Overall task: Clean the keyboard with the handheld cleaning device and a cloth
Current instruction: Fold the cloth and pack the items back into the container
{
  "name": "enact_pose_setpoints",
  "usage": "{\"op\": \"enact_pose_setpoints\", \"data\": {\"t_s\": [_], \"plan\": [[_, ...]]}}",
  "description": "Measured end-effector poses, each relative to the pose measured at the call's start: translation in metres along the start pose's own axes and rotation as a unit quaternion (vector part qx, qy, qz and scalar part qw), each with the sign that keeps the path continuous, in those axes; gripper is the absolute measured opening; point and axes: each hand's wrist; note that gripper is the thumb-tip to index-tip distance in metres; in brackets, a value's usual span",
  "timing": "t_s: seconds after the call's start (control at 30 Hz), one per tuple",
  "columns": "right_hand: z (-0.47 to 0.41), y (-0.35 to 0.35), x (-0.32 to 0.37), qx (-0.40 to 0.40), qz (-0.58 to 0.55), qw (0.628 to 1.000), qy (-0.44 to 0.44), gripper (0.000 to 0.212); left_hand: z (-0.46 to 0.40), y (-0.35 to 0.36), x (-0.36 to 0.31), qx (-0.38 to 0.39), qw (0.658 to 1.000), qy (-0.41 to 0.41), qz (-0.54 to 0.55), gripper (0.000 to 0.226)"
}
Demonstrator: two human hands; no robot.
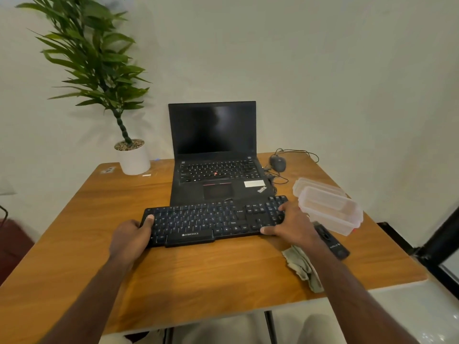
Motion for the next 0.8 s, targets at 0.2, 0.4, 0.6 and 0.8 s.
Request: {"op": "enact_pose_setpoints", "data": {"t_s": [0.2,0.4,0.6,0.8], "plan": [[0.001,0.002,-0.006,-0.031,0.027,0.999,-0.022,0.085,0.017,0.005,0.012,-0.050,0.995,0.090,-0.007,0.042],[0.003,0.004,-0.004,-0.050,0.019,0.998,-0.032,0.075,0.018,0.012,0.019,-0.101,0.986,0.115,-0.068,0.043],[0.009,0.003,-0.004,-0.064,0.017,0.997,-0.034,0.073,0.019,0.007,0.015,-0.118,0.986,0.083,-0.088,0.062],[0.013,0.001,-0.002,-0.078,0.028,0.995,-0.052,0.066,0.034,0.016,-0.026,-0.161,0.972,0.166,-0.037,0.031]]}}
Point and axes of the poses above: each hand's wrist, its own z-axis away from the middle knuckle, its own y-axis out of the palm, x = y × z, and after that the axes turned 7 degrees about -z, right-handed
